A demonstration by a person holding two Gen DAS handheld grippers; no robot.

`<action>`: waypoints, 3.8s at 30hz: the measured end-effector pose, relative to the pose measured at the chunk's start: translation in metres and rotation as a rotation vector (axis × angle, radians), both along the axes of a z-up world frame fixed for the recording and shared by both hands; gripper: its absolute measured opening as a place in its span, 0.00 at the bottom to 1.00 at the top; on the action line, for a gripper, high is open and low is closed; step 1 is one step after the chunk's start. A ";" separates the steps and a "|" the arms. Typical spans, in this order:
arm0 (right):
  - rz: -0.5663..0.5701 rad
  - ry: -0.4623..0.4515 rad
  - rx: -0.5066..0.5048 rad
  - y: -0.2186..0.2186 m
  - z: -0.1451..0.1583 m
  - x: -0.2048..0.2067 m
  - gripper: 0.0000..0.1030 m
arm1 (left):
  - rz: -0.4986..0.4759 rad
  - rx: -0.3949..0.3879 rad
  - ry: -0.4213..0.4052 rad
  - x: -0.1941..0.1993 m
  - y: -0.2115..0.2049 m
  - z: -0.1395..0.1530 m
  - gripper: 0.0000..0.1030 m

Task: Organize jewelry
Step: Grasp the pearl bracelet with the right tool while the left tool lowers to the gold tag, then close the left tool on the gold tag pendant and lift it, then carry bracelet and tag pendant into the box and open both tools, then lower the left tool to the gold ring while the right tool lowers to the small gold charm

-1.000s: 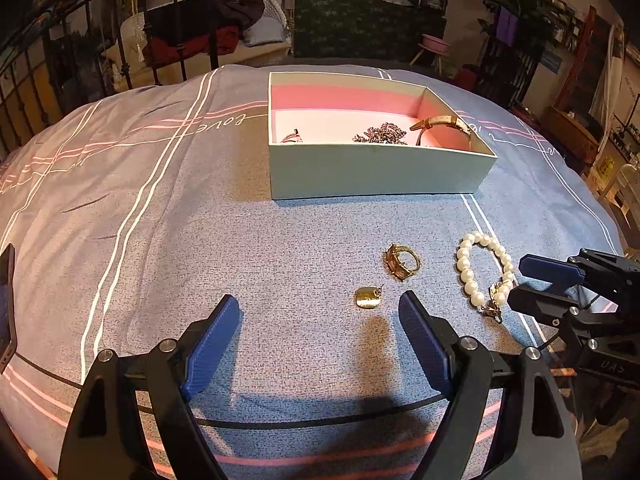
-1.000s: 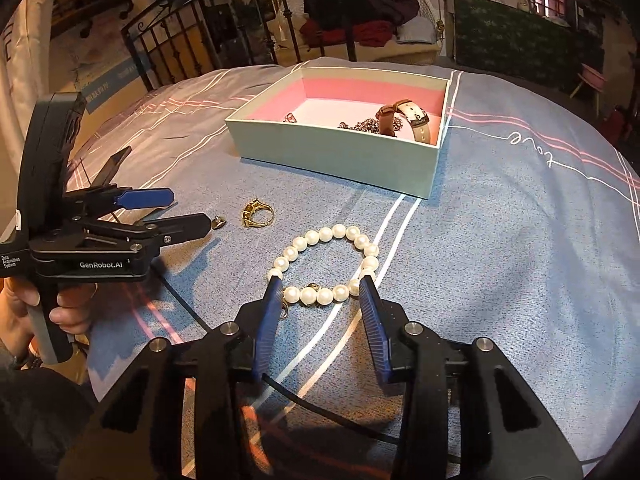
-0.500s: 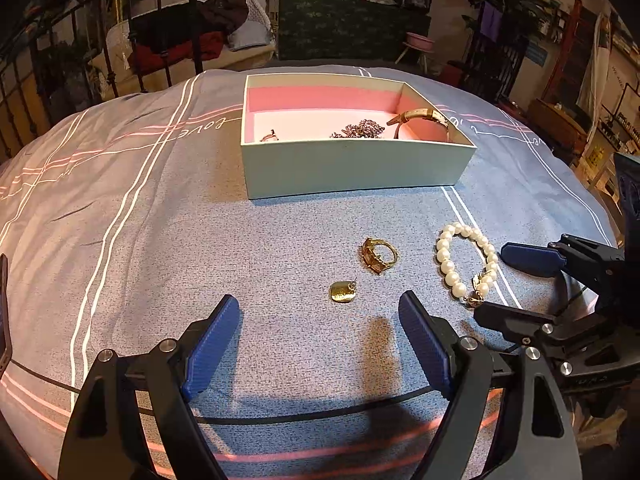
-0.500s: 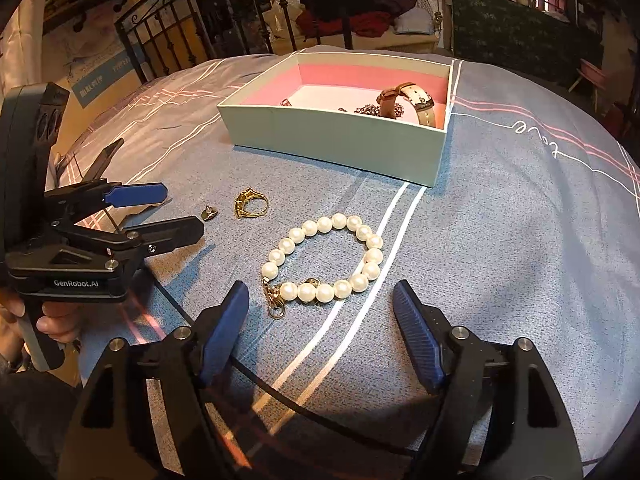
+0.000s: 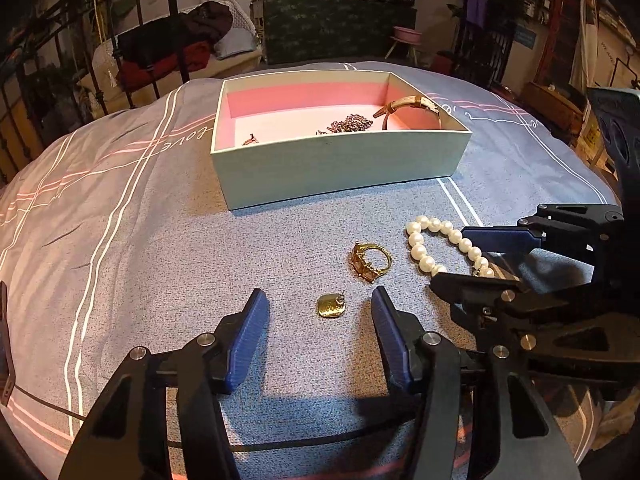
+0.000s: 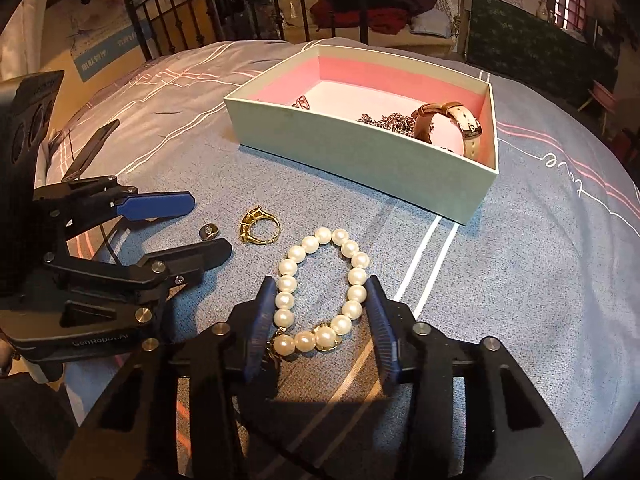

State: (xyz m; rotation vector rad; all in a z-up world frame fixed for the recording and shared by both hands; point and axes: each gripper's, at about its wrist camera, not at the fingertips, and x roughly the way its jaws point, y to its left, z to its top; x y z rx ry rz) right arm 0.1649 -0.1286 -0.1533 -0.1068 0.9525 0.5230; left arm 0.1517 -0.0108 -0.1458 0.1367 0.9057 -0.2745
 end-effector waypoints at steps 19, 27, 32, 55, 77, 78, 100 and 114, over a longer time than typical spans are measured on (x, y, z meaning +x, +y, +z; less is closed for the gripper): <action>-0.081 -0.052 0.177 -0.034 0.030 -0.003 0.29 | 0.001 -0.005 -0.002 0.001 0.000 -0.001 0.52; -0.146 -0.011 0.320 -0.067 0.032 0.004 0.29 | -0.005 0.001 -0.004 0.000 -0.002 0.000 0.40; -0.155 -0.003 0.313 -0.068 0.031 0.005 0.30 | -0.017 0.016 -0.014 0.001 -0.006 0.001 0.19; -0.103 0.005 0.279 -0.049 0.025 -0.004 0.30 | 0.033 -0.043 -0.002 0.006 0.008 0.016 0.13; -0.080 -0.171 0.220 -0.036 0.087 0.042 0.30 | 0.039 -0.057 -0.149 0.069 -0.008 0.086 0.13; -0.089 -0.180 0.209 -0.036 0.090 0.049 0.30 | 0.049 -0.075 -0.139 0.078 -0.008 0.090 0.13; -0.108 -0.099 0.044 -0.019 0.066 0.113 0.71 | 0.158 -0.134 -0.041 0.134 0.000 0.088 0.55; -0.124 -0.097 0.120 -0.057 0.050 0.007 0.76 | 0.078 -0.138 -0.021 0.035 0.009 0.061 0.64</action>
